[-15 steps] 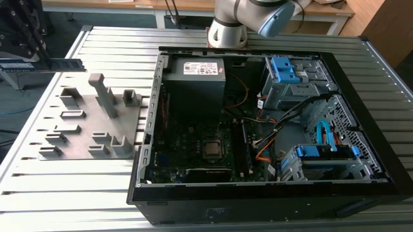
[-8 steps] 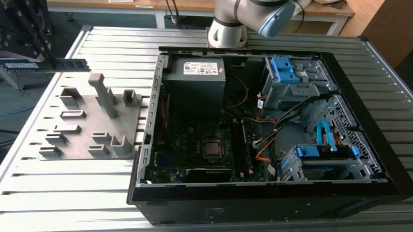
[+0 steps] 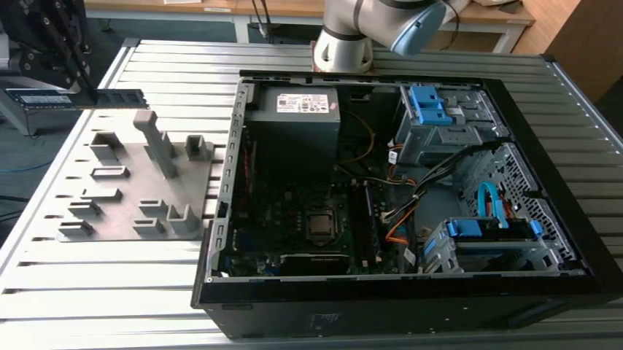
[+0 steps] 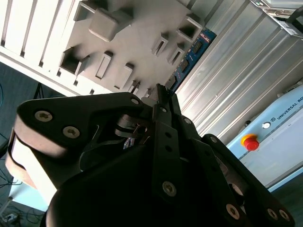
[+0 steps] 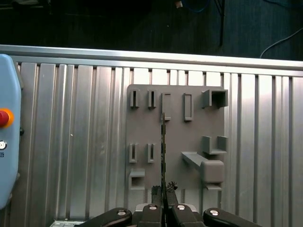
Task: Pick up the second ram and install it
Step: 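Pick up the second ram and move it above second insertion slot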
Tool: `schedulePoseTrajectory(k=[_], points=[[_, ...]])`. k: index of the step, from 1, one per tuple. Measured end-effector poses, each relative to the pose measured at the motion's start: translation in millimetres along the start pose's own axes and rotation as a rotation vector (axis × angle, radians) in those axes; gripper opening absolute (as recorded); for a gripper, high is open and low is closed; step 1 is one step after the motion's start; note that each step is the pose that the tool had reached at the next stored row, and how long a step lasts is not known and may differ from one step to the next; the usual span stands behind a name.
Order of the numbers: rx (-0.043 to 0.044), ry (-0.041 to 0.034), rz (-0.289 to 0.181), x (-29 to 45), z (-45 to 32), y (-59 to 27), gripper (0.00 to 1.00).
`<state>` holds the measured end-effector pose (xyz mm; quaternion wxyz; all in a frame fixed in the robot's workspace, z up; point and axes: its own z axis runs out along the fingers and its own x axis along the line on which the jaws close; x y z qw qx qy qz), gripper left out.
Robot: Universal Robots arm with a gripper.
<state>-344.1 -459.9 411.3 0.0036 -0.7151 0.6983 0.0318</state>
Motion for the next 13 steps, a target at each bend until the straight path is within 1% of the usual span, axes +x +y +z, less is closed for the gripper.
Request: schedulePoseTrajectory(k=[13], points=[[0.0001, 0.0, 0.0, 0.4, -0.6, -16.8, 0.14]])
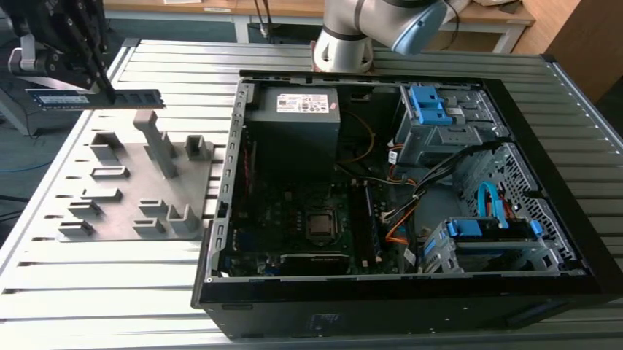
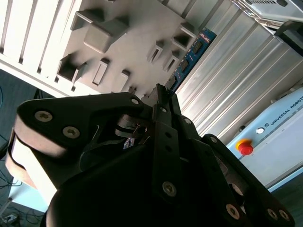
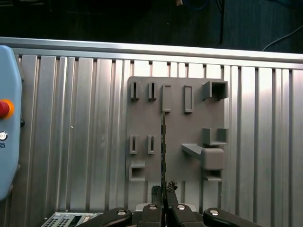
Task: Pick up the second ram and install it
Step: 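Pick up the second ram and move it above second insertion slot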
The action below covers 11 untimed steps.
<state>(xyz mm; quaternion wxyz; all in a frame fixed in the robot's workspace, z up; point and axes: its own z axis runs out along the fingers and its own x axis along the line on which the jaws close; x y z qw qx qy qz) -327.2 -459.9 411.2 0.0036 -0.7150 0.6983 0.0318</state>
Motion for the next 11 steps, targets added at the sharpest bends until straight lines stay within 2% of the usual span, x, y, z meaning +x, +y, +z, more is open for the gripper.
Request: schedulePoseTrajectory(k=[11], points=[[-0.0001, 0.0001, 0.0, 0.3, -0.5, -14.3, 0.14]])
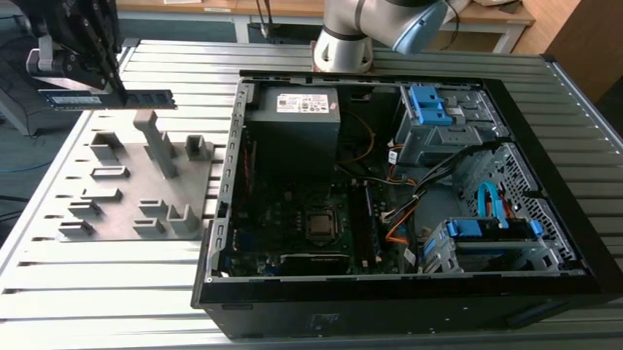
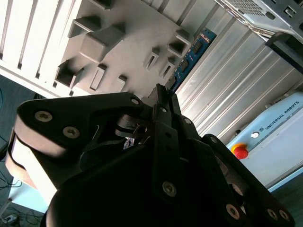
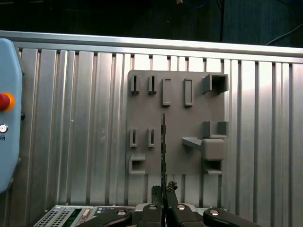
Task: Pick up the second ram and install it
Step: 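Pick up the second ram and move it above second insertion slot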
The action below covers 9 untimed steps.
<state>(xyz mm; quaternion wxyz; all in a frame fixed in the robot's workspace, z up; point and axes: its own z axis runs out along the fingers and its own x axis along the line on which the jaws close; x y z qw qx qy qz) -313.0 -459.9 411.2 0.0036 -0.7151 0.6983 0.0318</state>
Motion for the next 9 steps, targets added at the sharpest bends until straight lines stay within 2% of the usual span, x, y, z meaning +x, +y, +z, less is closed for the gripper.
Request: schedulePoseTrajectory(k=[9], points=[[0.0, 0.0, 0.0, 0.3, -0.3, -12.8, 0.14]])
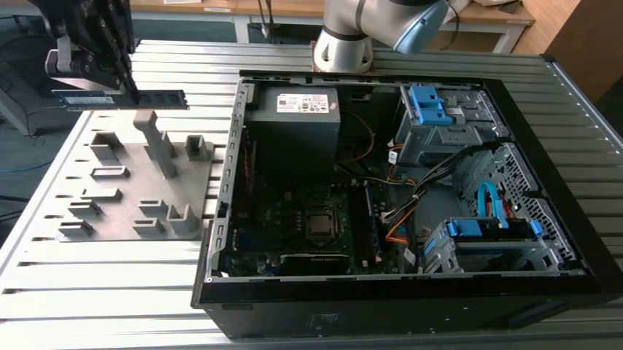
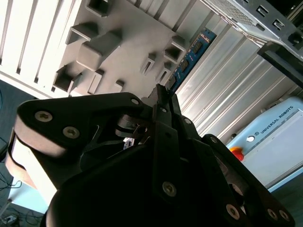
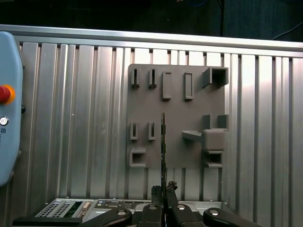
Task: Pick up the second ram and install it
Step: 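Pick up the second ram and move it above second insertion slot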
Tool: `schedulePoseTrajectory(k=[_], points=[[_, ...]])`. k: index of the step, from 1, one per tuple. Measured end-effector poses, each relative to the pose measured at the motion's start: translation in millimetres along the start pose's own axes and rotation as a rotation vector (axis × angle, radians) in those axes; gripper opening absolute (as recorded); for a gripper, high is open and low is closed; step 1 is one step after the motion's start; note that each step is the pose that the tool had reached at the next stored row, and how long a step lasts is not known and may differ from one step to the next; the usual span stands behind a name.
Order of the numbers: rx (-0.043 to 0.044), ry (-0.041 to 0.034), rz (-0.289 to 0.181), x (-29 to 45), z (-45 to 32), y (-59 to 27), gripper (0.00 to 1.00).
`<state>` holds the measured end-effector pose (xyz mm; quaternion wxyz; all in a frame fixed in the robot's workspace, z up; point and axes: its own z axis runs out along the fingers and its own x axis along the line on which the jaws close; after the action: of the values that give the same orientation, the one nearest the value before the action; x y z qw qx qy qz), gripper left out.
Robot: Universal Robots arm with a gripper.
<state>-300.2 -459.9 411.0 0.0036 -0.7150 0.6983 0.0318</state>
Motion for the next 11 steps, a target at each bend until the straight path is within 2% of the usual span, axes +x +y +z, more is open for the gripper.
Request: schedulePoseTrajectory(k=[11], points=[[0.0, 0.0, 0.0, 0.2, -0.3, -10.4, 0.14]])
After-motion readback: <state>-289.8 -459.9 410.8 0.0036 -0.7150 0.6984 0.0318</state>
